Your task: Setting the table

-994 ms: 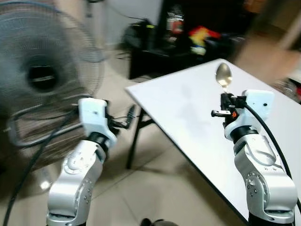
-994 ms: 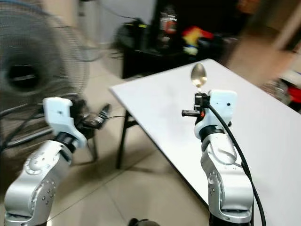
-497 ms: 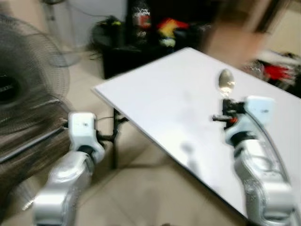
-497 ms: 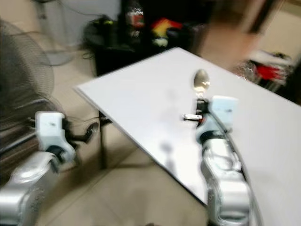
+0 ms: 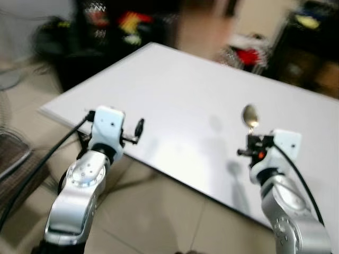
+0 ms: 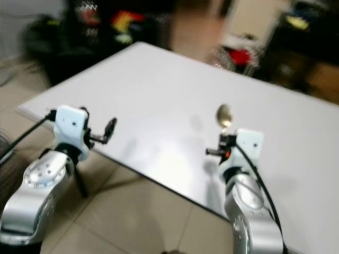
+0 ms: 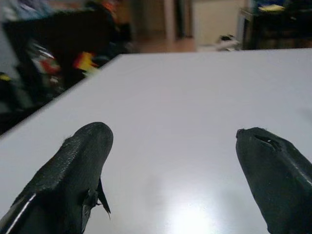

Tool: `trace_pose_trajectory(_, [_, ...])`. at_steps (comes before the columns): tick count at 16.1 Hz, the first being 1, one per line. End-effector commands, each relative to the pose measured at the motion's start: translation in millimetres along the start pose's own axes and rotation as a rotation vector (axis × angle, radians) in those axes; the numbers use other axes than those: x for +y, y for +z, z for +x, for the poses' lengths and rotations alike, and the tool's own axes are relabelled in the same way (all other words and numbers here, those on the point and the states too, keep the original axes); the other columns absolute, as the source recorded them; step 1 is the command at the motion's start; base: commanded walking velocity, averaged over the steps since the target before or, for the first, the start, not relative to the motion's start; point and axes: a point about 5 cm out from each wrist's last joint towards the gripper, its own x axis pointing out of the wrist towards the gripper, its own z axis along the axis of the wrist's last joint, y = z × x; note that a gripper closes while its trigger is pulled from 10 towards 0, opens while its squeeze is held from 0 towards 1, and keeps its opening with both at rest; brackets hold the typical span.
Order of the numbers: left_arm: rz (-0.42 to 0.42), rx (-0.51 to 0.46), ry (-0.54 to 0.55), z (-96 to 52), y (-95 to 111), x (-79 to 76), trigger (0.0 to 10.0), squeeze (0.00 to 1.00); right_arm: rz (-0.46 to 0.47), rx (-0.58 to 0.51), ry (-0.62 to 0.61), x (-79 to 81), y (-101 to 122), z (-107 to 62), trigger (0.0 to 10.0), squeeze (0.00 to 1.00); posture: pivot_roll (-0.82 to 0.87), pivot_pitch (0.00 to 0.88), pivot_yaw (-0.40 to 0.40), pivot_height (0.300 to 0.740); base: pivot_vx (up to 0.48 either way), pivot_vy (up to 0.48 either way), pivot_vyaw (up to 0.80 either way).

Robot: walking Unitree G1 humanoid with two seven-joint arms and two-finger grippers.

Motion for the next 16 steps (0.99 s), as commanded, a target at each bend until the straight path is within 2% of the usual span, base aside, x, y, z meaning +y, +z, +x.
trace_pose_trajectory(1, [-0.025, -0.032, -0.008, 4.4, 3, -0.9, 10.0, 0.00, -0.003, 0.016, -0.029, -7.6, -1, -1.1, 10.0, 0.00, 0.02, 0.000, -0.033, 0.740, 0.000, 0.000, -0.70])
trace_pose_trajectory(3, [0.008, -0.066, -0.028, 6.5, 5, -2.1, 10.0, 0.00, -0.010, 0.011, -0.023, -6.8, 0, -2.4, 10.0, 0.00, 0.01, 0.000, -0.031, 0.740, 0.000, 0.163, -0.68])
trace_pose_trajectory(5, [0.003, -0.058, -0.041, 6.3, 4, -2.0, 10.0, 0.00, -0.005, 0.023, 0.011, -1.1, -3, -0.9, 10.0, 0.00, 0.00, 0.000, -0.024, 0.740, 0.000, 0.388, -0.54])
trace_pose_trajectory(8, [0.009, -0.051, -0.048, 4.2, -1, -0.5, 10.0, 0.00, -0.027, 0.036, -0.005, -1.2, -5, -1.6, 10.0, 0.00, 0.01, 0.000, -0.034, 0.740, 0.000, 0.401, 0.00])
trace_pose_trajectory(14, [0.025, -0.052, -0.049, 4.1, -2, 2.5, 10.0, 0.00, 0.012, 0.035, 0.020, 3.9, -4, 1.0, 10.0, 0.00, 0.02, 0.000, -0.044, 0.740, 0.000, 0.404, 0.00])
trace_pose_trajectory(16, [0.033, -0.056, -0.055, 5.2, -1, 3.1, 10.0, 0.00, 0.021, 0.034, 0.018, 4.9, -4, 0.8, 10.0, 0.00, 0.03, 0.000, -0.040, 0.740, 0.000, 0.405, -0.67])
